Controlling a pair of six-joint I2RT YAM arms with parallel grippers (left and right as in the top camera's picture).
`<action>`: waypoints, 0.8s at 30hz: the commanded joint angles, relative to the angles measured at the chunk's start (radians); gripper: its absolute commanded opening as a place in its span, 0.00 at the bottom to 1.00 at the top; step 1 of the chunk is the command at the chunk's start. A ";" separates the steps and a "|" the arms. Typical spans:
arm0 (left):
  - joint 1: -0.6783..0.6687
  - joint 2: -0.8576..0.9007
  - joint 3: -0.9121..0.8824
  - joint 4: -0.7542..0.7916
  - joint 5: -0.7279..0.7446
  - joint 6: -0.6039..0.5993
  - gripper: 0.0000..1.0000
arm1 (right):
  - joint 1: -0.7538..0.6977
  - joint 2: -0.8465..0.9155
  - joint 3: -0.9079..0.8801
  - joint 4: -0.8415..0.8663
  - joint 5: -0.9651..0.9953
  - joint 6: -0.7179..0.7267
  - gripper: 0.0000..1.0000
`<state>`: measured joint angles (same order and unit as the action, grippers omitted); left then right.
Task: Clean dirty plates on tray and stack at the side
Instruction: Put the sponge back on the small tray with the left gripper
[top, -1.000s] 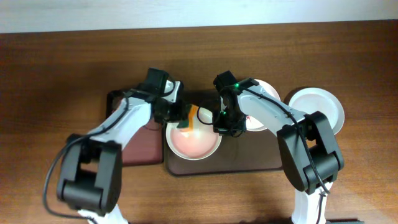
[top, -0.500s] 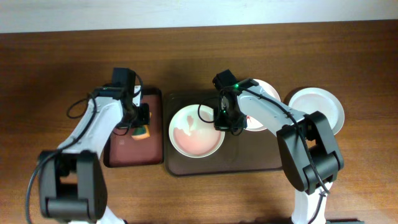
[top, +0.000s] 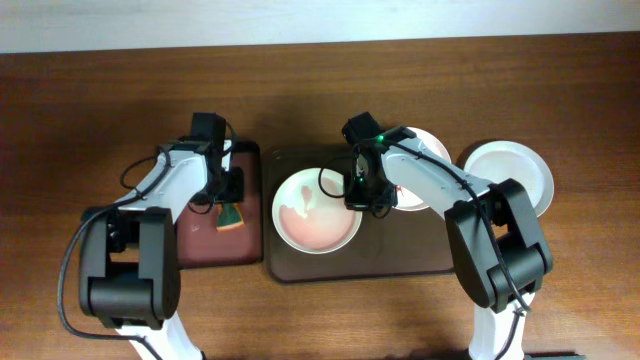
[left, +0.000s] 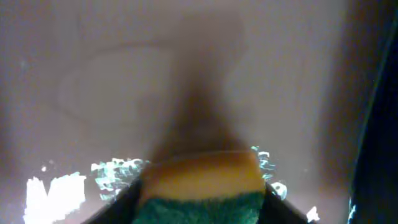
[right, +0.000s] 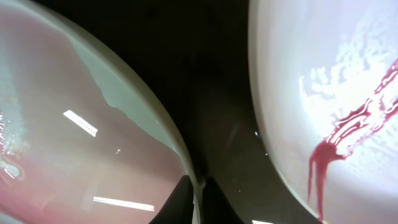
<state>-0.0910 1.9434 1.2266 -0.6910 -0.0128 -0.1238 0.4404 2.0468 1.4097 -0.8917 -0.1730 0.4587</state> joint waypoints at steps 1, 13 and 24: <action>0.000 0.039 0.007 0.002 0.043 0.006 0.00 | 0.004 0.004 -0.006 -0.010 0.028 -0.009 0.08; 0.019 0.027 0.002 -0.159 0.084 0.006 0.68 | 0.004 0.004 -0.006 -0.017 0.027 -0.009 0.05; 0.024 0.025 0.052 -0.225 0.058 0.006 0.70 | 0.003 -0.013 0.035 -0.013 0.055 -0.067 0.04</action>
<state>-0.0750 1.9541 1.2560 -0.9096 0.0414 -0.1196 0.4404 2.0468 1.4120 -0.9073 -0.1730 0.4309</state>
